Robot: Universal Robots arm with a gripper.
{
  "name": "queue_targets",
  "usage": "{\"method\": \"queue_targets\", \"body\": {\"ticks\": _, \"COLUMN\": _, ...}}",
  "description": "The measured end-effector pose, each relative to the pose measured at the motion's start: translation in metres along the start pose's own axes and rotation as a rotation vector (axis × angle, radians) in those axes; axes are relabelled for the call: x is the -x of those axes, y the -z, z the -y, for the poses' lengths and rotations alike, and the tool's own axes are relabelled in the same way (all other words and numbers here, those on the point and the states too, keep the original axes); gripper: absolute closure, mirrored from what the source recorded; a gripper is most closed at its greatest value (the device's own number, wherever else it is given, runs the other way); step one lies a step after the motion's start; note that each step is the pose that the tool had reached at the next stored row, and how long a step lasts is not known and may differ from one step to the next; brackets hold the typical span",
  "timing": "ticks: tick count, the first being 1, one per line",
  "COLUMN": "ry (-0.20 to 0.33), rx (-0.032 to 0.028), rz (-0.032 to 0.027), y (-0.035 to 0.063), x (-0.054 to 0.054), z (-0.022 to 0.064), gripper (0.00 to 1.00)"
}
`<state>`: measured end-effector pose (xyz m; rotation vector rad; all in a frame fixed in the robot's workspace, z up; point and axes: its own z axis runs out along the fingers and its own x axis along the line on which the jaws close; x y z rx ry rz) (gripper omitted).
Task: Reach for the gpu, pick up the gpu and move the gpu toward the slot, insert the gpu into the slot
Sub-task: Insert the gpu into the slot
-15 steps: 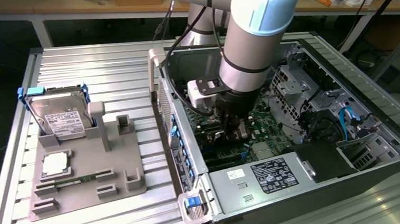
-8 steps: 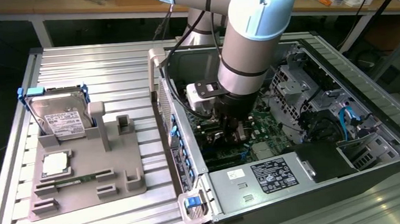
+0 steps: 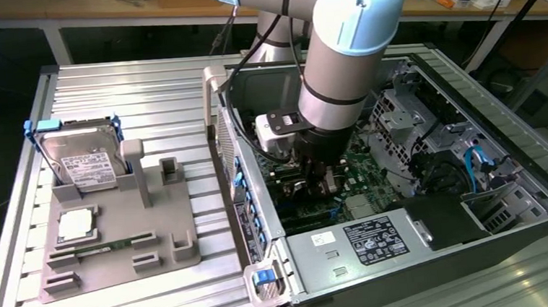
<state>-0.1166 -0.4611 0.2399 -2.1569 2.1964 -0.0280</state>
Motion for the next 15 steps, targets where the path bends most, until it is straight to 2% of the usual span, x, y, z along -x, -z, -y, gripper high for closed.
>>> {"method": "queue_targets", "body": {"ticks": 1, "ry": 0.0, "rx": -0.0003, "rz": 0.0, "y": 0.0, "x": 0.0, "z": 0.0, "gripper": 0.73}}
{"method": "queue_targets", "body": {"ticks": 3, "ry": 0.0, "rx": -0.0029, "rz": 0.0039, "y": -0.0016, "x": 0.0, "z": 0.0001, "gripper": 0.72}}
{"method": "queue_targets", "body": {"ticks": 4, "ry": 0.0, "rx": -0.0021, "rz": 0.0003, "y": 0.0004, "x": -0.001, "z": 0.0001, "gripper": 0.66}}
{"method": "queue_targets", "body": {"ticks": 8, "ry": 0.0, "rx": -0.0049, "rz": 0.0001, "y": 0.0066, "x": 0.0, "z": 0.0005, "gripper": 0.66}}
{"method": "queue_targets", "body": {"ticks": 10, "ry": 0.0, "rx": -0.0097, "rz": 0.0003, "y": 0.0256, "x": 0.001, "z": 0.0015, "gripper": 0.66}}
{"method": "queue_targets", "body": {"ticks": 12, "ry": 0.0, "rx": -0.0129, "rz": -0.0005, "y": 0.0393, "x": 0.002, "z": 0.0023, "gripper": 0.66}}
{"method": "queue_targets", "body": {"ticks": 13, "ry": 0.0, "rx": -0.013, "rz": -0.0005, "y": 0.0393, "x": 0.002, "z": 0.0023, "gripper": 0.67}}
{"method": "queue_targets", "body": {"ticks": 14, "ry": 0.0, "rx": -0.0129, "rz": -0.0006, "y": 0.0394, "x": 0.002, "z": 0.0023, "gripper": 0.89}}
{"method": "queue_targets", "body": {"ticks": 15, "ry": 0.0, "rx": -0.0129, "rz": -0.0006, "y": 0.0394, "x": 0.002, "z": 0.0023, "gripper": 0.89}}
